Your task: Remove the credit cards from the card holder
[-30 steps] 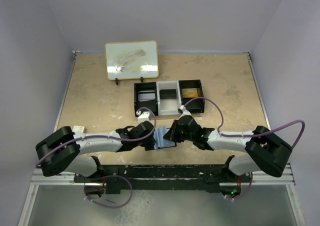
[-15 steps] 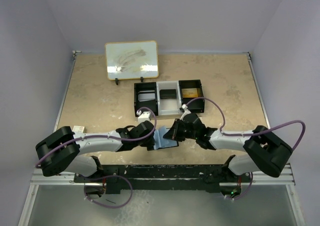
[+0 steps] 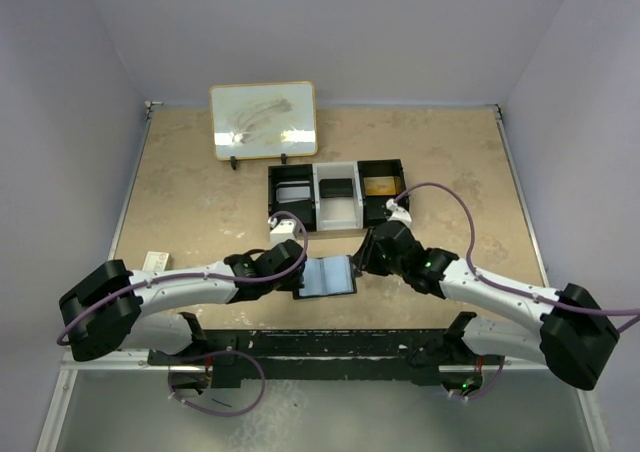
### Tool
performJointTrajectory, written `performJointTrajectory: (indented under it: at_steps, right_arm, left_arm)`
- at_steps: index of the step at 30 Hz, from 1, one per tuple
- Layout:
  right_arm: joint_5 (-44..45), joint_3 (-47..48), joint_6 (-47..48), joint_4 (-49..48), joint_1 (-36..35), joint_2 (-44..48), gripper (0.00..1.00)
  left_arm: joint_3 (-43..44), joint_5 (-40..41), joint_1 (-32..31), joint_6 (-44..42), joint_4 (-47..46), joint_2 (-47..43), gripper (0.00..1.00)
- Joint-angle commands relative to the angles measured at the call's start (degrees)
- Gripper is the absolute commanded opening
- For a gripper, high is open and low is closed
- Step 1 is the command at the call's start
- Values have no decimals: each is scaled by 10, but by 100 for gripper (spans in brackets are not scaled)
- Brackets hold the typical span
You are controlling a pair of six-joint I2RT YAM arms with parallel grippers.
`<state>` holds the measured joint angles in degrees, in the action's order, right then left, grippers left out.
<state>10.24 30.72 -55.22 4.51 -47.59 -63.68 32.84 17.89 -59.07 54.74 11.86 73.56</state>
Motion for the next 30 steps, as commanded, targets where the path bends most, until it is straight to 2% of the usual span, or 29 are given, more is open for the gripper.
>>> performJointTrajectory:
  at_steps: [1, 5, 8, 13, 17, 20, 24, 28, 30]
  right_arm:
    - [-36, 39, 89, -48, 0, -2, 33]
    - [-140, 52, 121, -144, 0, -76, 22]
    - [-113, 62, 113, -129, 0, -132, 15]
    - [-47, 36, 76, -81, 0, -185, 12]
    - [-53, 11, 75, -93, 0, -162, 12]
    - [-62, 8, 75, -86, 0, -121, 14]
    - [-44, 19, 82, -59, 0, -54, 20]
    - [0, 51, 113, -24, 0, 21, 35]
    - [24, 67, 144, -14, 0, 62, 42]
  left_arm:
    - [27, 18, -3, -9, 10, -10, 0]
    - [30, 24, -3, -6, 15, -9, 0]
    - [33, 27, -3, -4, 23, -9, 0]
    - [32, 31, -3, 1, 37, -14, 0]
    - [35, 63, -5, 11, 62, -44, 11]
    - [47, 79, -6, 12, 72, -72, 20]
    - [82, 70, -6, 3, 69, -75, 22]
    - [116, 107, -12, -1, 83, -79, 26]
    - [128, 136, -12, -5, 98, -91, 31]
